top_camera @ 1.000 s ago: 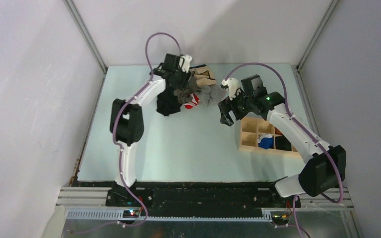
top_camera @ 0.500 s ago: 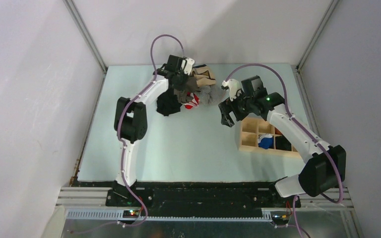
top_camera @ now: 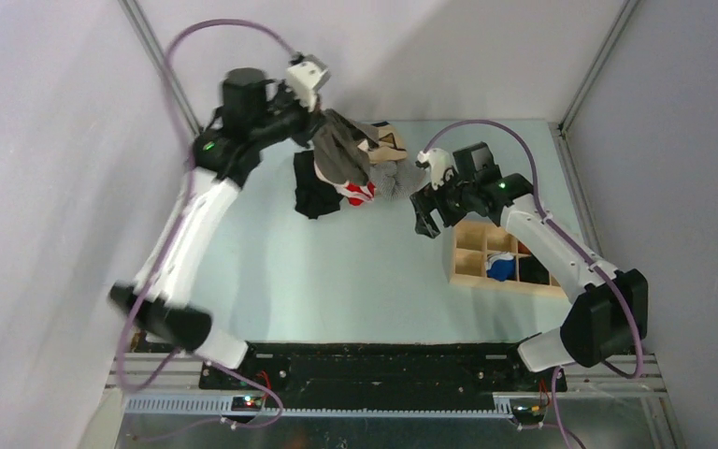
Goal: Roll the underwear
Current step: Pick up the underwear from the center of the board, then place the underwear at the center of the board.
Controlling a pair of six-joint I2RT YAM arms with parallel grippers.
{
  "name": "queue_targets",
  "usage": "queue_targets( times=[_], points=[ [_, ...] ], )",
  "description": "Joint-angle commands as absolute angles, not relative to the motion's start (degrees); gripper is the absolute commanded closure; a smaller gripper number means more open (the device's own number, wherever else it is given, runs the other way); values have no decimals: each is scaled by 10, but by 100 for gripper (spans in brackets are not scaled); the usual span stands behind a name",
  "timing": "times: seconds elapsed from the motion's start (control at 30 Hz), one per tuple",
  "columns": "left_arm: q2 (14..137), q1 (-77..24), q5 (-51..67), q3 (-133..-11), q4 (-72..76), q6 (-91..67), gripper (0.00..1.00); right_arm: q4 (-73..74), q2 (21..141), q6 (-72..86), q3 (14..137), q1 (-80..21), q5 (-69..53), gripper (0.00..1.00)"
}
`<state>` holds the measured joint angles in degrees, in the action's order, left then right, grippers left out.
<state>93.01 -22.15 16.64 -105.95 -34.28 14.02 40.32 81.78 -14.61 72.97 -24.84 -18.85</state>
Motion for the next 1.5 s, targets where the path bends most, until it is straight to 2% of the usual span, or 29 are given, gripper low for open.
queue_targets(
  times=[0.0,0.03,0.13,0.27,0.33,0.4,0.5,0.57,0.6,0.7,0.83,0.97,1.13,1.2,1.3,1.4,1.47],
  points=[
    [773,-225,277,-962,-398,253,99,386,837,-144,732,-244,-189,9],
    [755,-225,289,-924,-425,270,96,386,841,-143,732,-242,-190,9],
    [689,-225,289,-842,-454,302,96,383,846,-143,732,-238,-192,9],
    [664,-198,242,-724,-369,168,100,379,847,-142,732,-238,-192,9],
    [701,-182,206,-692,-330,99,100,379,849,-141,732,-239,-195,9],
    [772,-164,182,-712,-324,29,100,381,850,-140,732,-239,-198,9],
    [937,-123,233,-828,-379,-65,98,386,851,-141,732,-240,-202,9],
    [1009,-105,244,-885,-401,-79,81,387,852,-140,732,-240,-205,9],
    [1020,-102,214,-889,-396,-73,68,387,851,-140,732,-240,-206,9],
    [1035,-90,144,-906,-401,-55,49,384,842,-143,730,-239,-204,9],
    [982,-72,105,-877,-398,-68,33,384,822,-167,718,-237,-205,8],
    [894,-57,83,-778,-386,-89,28,418,814,-244,718,-245,-264,8],
    [815,-56,153,-642,-395,-79,28,430,847,-351,720,-291,-300,12],
    [807,-56,166,-604,-399,-81,27,389,879,-324,727,-317,-280,14],
    [780,-56,142,-564,-385,-85,23,346,938,-204,784,-350,-240,18],
    [772,-56,119,-556,-384,-90,14,317,1008,-81,824,-362,-254,24],
    [778,-56,120,-552,-384,-96,12,307,1049,-28,846,-370,-275,27]
  ],
)
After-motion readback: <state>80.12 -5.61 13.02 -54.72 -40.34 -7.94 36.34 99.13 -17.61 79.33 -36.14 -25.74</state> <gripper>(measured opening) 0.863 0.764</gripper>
